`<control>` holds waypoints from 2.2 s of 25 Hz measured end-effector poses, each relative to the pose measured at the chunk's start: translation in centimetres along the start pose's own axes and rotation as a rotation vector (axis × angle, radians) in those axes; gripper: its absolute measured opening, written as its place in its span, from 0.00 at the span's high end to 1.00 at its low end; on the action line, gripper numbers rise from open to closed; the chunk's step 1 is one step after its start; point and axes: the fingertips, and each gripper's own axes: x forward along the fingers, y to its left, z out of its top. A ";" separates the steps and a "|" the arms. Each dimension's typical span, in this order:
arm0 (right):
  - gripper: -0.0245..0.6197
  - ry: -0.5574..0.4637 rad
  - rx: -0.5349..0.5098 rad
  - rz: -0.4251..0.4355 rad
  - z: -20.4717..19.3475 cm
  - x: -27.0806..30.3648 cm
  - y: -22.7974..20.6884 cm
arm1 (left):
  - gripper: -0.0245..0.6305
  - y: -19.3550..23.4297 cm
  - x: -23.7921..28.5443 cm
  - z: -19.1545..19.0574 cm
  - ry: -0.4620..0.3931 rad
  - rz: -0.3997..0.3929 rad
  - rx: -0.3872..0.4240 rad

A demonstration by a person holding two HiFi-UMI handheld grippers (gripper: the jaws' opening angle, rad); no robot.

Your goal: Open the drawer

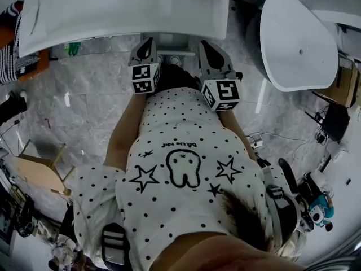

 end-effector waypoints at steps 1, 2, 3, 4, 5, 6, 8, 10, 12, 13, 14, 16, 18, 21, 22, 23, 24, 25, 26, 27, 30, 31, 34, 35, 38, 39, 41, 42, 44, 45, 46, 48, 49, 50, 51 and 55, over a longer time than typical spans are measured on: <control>0.94 -0.003 -0.001 -0.005 0.1 0.1 0.1 | 0.96 0.2 -0.1 0.4 -0.008 -0.005 0.008; 0.94 -0.007 -0.003 -0.011 0.2 0.3 0.2 | 0.96 0.4 -0.2 0.9 -0.018 -0.011 0.014; 0.94 -0.012 -0.007 -0.017 0.4 0.3 0.3 | 0.96 0.6 -0.3 1.4 -0.028 -0.018 0.019; 0.94 -0.017 -0.011 -0.025 0.6 0.4 0.4 | 0.96 0.7 -0.5 2.0 -0.039 -0.026 0.024; 0.94 -0.023 -0.015 -0.033 0.8 0.4 0.6 | 0.96 0.7 -0.7 2.6 -0.049 -0.036 0.033; 0.94 -0.028 -0.021 -0.039 1.1 0.3 0.7 | 0.96 0.6 -0.9 3.2 -0.058 -0.043 0.045; 0.94 -0.036 -0.038 -0.044 1.5 0.4 1.1 | 0.96 0.6 -1.3 4.3 -0.072 -0.049 0.076; 0.94 -0.040 -0.059 -0.045 1.8 0.7 1.7 | 0.96 0.9 -1.6 5.5 -0.090 -0.051 0.093; 0.94 -0.046 -0.082 -0.045 2.1 0.9 2.5 | 0.96 1.2 -2.2 6.8 -0.116 -0.059 0.086; 0.94 -0.049 -0.091 -0.047 2.3 0.9 2.9 | 0.96 1.3 -2.6 7.6 -0.130 -0.066 0.082; 0.94 -0.052 -0.098 -0.049 2.6 1.0 3.1 | 0.96 1.3 -2.9 8.3 -0.144 -0.073 0.080; 0.94 -0.057 -0.107 -0.058 2.9 1.1 3.4 | 0.96 1.1 -3.4 9.8 -0.171 -0.088 0.085; 0.94 -0.061 -0.115 -0.067 3.1 1.1 3.5 | 0.96 0.8 -4.0 11.0 -0.200 -0.105 0.089; 0.94 -0.074 -0.125 -0.078 3.4 1.3 4.1 | 0.96 1.0 -5.2 12.6 -0.245 -0.125 0.088; 0.94 -0.081 -0.129 -0.079 3.5 1.4 4.4 | 0.96 1.1 -5.6 13.1 -0.257 -0.128 0.085; 0.94 -0.087 -0.134 -0.079 3.6 1.4 4.6 | 0.96 1.3 -6.0 13.5 -0.266 -0.130 0.083; 0.94 -0.093 -0.140 -0.080 3.7 1.4 4.8 | 0.96 1.4 -6.4 13.8 -0.275 -0.131 0.081; 0.94 -0.096 -0.144 -0.082 3.8 1.3 4.9 | 0.96 1.5 -6.9 14.1 -0.283 -0.132 0.081; 0.94 -0.099 -0.146 -0.086 3.9 1.1 5.0 | 0.96 1.6 -7.3 14.3 -0.290 -0.133 0.084; 0.94 -0.103 -0.144 -0.091 4.1 1.0 5.1 | 0.96 1.6 -7.7 14.5 -0.294 -0.133 0.088; 0.94 -0.113 -0.129 -0.102 4.3 0.7 5.3 | 0.96 1.9 -8.6 14.6 -0.296 -0.142 0.096; 0.94 -0.116 -0.126 -0.103 4.3 0.8 5.5 | 0.96 2.0 -8.8 14.6 -0.297 -0.147 0.097; 0.94 -0.124 -0.121 -0.100 4.0 1.3 6.2 | 0.96 2.6 -9.2 14.3 -0.299 -0.163 0.103; 0.94 -0.127 -0.120 -0.098 3.9 1.4 6.4 | 0.96 2.7 -9.2 14.1 -0.297 -0.169 0.103; 0.94 -0.127 -0.120 -0.091 3.9 1.7 7.1 | 0.96 3.0 -9.5 14.0 -0.299 -0.184 0.105; 0.94 -0.122 -0.122 -0.088 3.9 1.8 7.3 | 0.96 3.2 -9.7 14.1 -0.306 -0.183 0.110; 0.94 -0.120 -0.134 -0.081 4.0 2.2 7.8 | 0.96 3.4 -10.2 14.4 -0.328 -0.181 0.122; 0.94 -0.122 -0.139 -0.077 4.1 2.3 8.1 | 0.96 3.5 -10.3 14.6 -0.337 -0.183 0.129; 0.94 -0.120 -0.145 -0.069 4.2 2.7 8.6 | 0.96 3.5 -10.3 14.7 -0.344 -0.197 0.143; 0.94 -0.117 -0.149 -0.067 4.2 2.8 8.7 | 0.96 3.4 -10.3 14.8 -0.345 -0.206 0.147; 0.94 -0.114 -0.154 -0.067 4.2 2.8 8.8 | 0.96 3.4 -10.2 14.7 -0.344 -0.212 0.149; 0.94 -0.108 -0.160 -0.072 4.1 2.8 9.0 | 0.96 3.4 -10.2 14.7 -0.343 -0.217 0.147; 0.94 -0.107 -0.158 -0.077 4.1 2.8 9.0 | 0.96 3.5 -10.2 14.7 -0.341 -0.217 0.146; 0.94 -0.110 -0.154 -0.082 4.2 2.8 8.9 | 0.96 3.6 -10.1 14.7 -0.340 -0.218 0.144; 0.94 -0.115 -0.151 -0.088 4.3 2.9 8.8 | 0.96 3.6 -10.1 14.8 -0.340 -0.221 0.143; 0.94 -0.120 -0.152 -0.101 4.5 3.0 8.5 | 0.96 3.7 -9.8 14.8 -0.340 -0.227 0.145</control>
